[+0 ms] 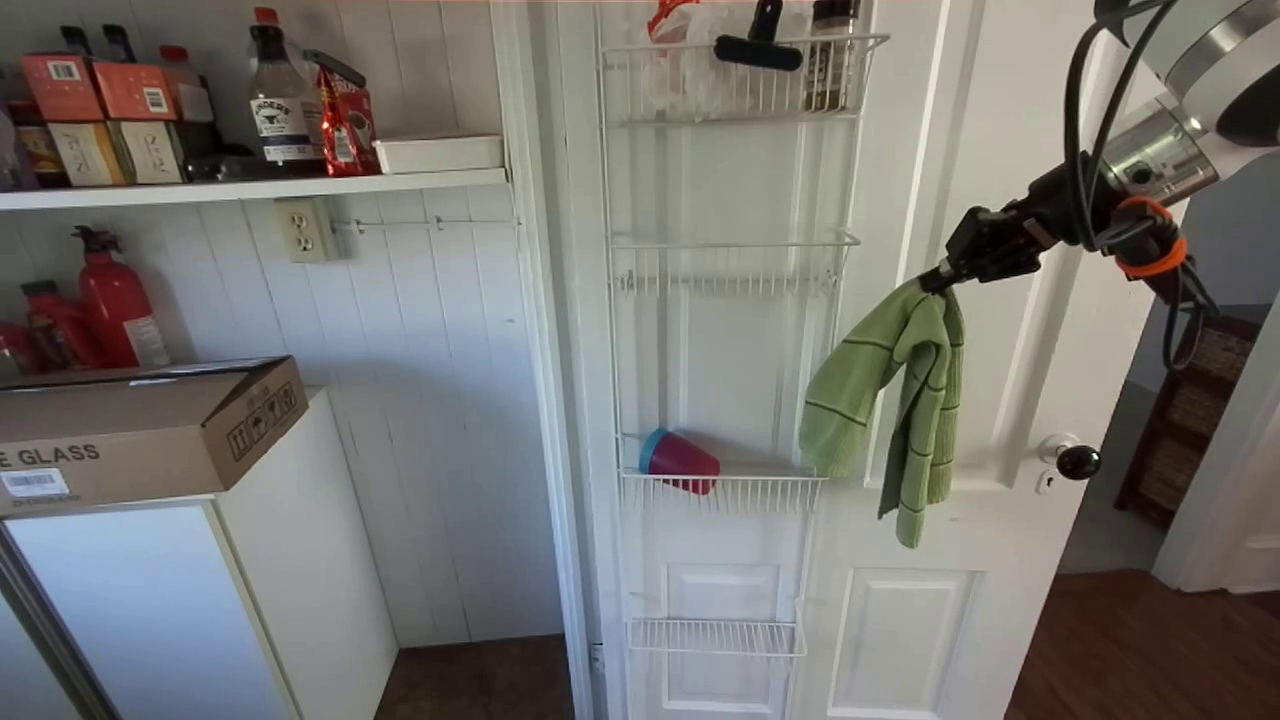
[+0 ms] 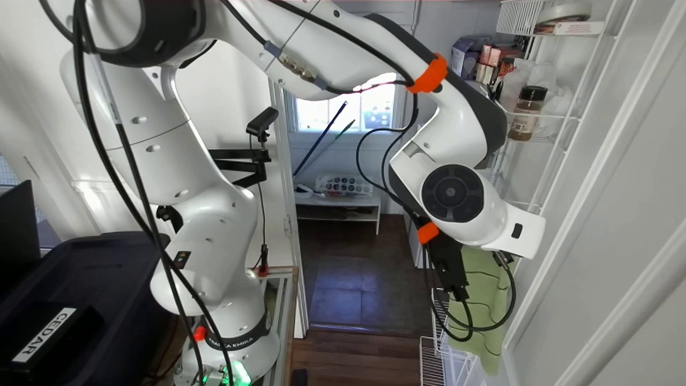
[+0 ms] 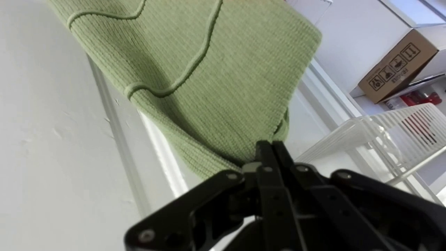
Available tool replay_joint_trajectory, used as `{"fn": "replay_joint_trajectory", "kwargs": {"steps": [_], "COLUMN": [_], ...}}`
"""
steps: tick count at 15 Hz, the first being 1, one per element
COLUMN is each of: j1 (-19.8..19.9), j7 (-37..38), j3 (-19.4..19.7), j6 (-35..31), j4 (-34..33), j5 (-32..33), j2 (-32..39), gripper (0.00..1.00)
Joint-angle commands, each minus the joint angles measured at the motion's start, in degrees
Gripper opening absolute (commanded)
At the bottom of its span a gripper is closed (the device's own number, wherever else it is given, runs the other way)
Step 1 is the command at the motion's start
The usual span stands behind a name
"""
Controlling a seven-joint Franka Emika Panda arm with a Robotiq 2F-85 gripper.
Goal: Pick up the green towel and hang it on the third rack from the bottom
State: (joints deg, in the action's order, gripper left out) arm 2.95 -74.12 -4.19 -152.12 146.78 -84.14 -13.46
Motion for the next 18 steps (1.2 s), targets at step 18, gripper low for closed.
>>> {"fn": "replay_joint_trajectory", "kwargs": {"steps": [18], "j1": [-2.6], "j7": [-6.2], "j3": [4.5], "j6": [12.2], "j4": [-3.0], "j5": [8.2], "j2": [-17.7], "gripper": [0.01]}}
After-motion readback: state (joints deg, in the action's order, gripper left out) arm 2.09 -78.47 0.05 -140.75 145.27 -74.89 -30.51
